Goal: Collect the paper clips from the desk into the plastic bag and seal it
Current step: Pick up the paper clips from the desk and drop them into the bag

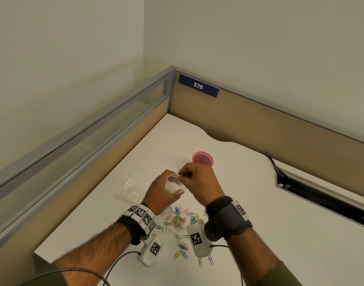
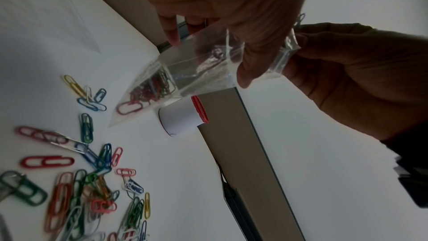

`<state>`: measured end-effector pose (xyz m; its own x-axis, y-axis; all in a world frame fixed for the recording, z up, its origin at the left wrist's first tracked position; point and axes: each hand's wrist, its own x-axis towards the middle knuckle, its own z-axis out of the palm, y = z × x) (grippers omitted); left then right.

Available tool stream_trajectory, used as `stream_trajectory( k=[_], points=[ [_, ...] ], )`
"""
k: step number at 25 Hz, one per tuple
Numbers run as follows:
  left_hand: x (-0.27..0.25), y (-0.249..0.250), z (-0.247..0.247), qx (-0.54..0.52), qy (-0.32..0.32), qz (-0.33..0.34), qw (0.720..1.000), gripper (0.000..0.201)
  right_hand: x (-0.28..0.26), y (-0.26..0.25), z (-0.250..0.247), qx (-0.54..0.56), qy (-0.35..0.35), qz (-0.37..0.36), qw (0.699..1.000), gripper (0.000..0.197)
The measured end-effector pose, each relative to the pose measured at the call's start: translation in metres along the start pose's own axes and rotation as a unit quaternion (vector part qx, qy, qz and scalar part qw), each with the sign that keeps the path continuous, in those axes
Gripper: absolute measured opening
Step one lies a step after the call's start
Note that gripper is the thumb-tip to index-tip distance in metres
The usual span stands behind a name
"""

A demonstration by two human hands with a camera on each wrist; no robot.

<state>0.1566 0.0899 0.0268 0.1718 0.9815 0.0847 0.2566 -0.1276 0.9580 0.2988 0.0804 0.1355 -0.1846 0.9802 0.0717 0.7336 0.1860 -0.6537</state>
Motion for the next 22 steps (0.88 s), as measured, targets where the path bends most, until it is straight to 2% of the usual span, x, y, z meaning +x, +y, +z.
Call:
stream_trajectory(
  k=[10,13,17,19,22],
  points=[
    [-0.001,-0.002,0.004,0.003,-0.009,0.009,1.0,0.034,0.0,-0.002,-0.009,0.023,0.004,0.006,1.0,0.018],
    [-0.001,0.0,0.006,0.001,-0.005,0.007,1.0,0.034,-0.001,0.003,-0.011,0.06,0.036,0.011,0.997,0.019],
    [-0.003,-0.002,0.0,0.006,0.009,0.013,1.0,0.034,-0.012,0.042,-0.007,0.053,0.075,0.045,0.995,0.016],
    [-0.006,-0.007,-0.003,-0.004,0.019,0.012,1.0,0.035,-0.029,0.08,0.007,0.001,0.052,0.091,0.994,0.015],
    [-0.009,-0.009,-0.007,-0.003,0.029,0.005,1.0,0.035,-0.075,0.125,0.032,-0.125,-0.053,0.159,0.978,0.02]
  ],
)
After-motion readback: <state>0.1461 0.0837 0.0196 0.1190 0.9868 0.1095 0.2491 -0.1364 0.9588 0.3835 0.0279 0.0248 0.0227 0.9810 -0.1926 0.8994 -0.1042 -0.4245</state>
